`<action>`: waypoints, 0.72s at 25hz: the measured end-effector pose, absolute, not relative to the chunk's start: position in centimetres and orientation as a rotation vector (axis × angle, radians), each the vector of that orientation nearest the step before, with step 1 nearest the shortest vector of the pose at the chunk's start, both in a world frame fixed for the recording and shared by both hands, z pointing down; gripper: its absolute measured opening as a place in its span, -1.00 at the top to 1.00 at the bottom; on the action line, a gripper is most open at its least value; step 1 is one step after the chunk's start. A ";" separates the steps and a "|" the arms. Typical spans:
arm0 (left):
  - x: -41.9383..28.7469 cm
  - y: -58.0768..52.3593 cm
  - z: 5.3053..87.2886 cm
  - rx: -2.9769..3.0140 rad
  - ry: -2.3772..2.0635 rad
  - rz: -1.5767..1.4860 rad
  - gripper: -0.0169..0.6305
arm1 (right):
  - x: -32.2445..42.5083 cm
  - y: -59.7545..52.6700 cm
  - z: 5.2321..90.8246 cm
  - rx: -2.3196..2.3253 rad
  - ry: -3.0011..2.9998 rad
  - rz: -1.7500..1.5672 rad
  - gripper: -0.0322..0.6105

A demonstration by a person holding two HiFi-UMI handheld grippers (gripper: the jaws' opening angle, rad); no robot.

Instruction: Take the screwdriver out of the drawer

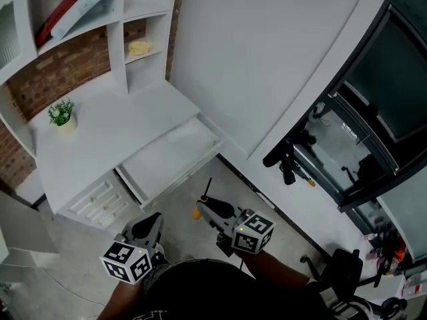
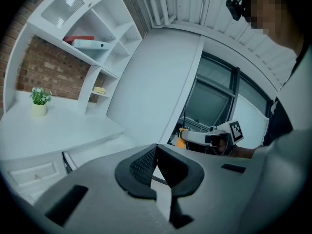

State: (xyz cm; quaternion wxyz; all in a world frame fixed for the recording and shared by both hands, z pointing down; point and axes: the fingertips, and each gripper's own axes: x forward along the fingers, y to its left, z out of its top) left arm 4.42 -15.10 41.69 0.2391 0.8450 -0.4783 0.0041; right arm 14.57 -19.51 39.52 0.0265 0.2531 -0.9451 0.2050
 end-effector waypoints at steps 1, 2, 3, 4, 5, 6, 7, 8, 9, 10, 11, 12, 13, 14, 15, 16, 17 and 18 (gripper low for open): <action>5.1 -14.7 41.7 2.314 -1.310 0.016 0.90 | 15.0 -19.0 39.6 0.778 -2.922 0.633 0.68; 5.8 -14.2 41.8 2.314 -1.311 0.021 0.90 | 15.5 -18.5 39.9 0.771 -2.924 0.633 0.68; 6.4 -13.8 41.9 2.310 -1.313 0.027 0.90 | 15.9 -18.0 40.2 0.760 -2.926 0.635 0.68; 6.9 -13.2 42.1 2.304 -1.317 0.034 0.90 | 16.2 -17.5 40.5 0.747 -2.927 0.640 0.68; 7.4 -12.7 42.2 2.297 -1.322 0.042 0.90 | 16.6 -17.0 40.9 0.732 -2.929 0.646 0.68; 7.7 -12.1 42.4 2.290 -1.331 0.049 0.90 | 16.9 -16.5 41.2 0.718 -2.930 0.653 0.68; 7.8 -11.6 42.5 2.281 -1.344 0.057 0.90 | 17.1 -16.1 41.4 0.708 -2.932 0.664 0.68; 7.7 -11.2 42.5 2.271 -1.361 0.064 0.90 | 17.3 -15.7 41.6 0.700 -2.934 0.674 0.68; 7.6 -10.9 42.6 2.260 -1.377 0.071 0.90 | 17.5 -15.5 41.6 0.693 -2.937 0.681 0.68; 7.4 -10.6 42.7 2.250 -1.391 0.077 0.90 | 17.5 -15.2 41.6 0.687 -2.941 0.685 0.68; 7.2 -10.4 42.9 2.243 -1.400 0.084 0.90 | 17.5 -15.0 41.7 0.681 -2.946 0.686 0.68; 7.2 -10.2 42.9 2.240 -1.405 0.090 0.90 | 17.4 -14.7 41.8 0.672 -2.949 0.684 0.68; 7.2 -10.0 42.9 2.240 -1.408 0.094 0.90 | 17.3 -14.3 41.8 0.662 -2.952 0.680 0.68; 7.1 -9.9 42.8 2.243 -1.409 0.094 0.90 | 17.1 -13.9 41.6 0.650 -2.954 0.672 0.68; 7.1 -10.0 42.5 2.249 -1.409 0.091 0.90 | 16.9 -13.6 41.4 0.640 -2.957 0.664 0.68; 7.1 -10.2 42.1 2.258 -1.406 0.085 0.90 | 16.7 -13.5 41.2 0.638 -2.959 0.655 0.68; 7.1 -10.4 41.8 2.270 -1.402 0.080 0.90 | 16.6 -13.6 41.1 0.644 -2.961 0.651 0.68; 7.1 -10.6 41.5 2.282 -1.395 0.077 0.90 | 16.5 -13.6 41.1 0.654 -2.962 0.647 0.68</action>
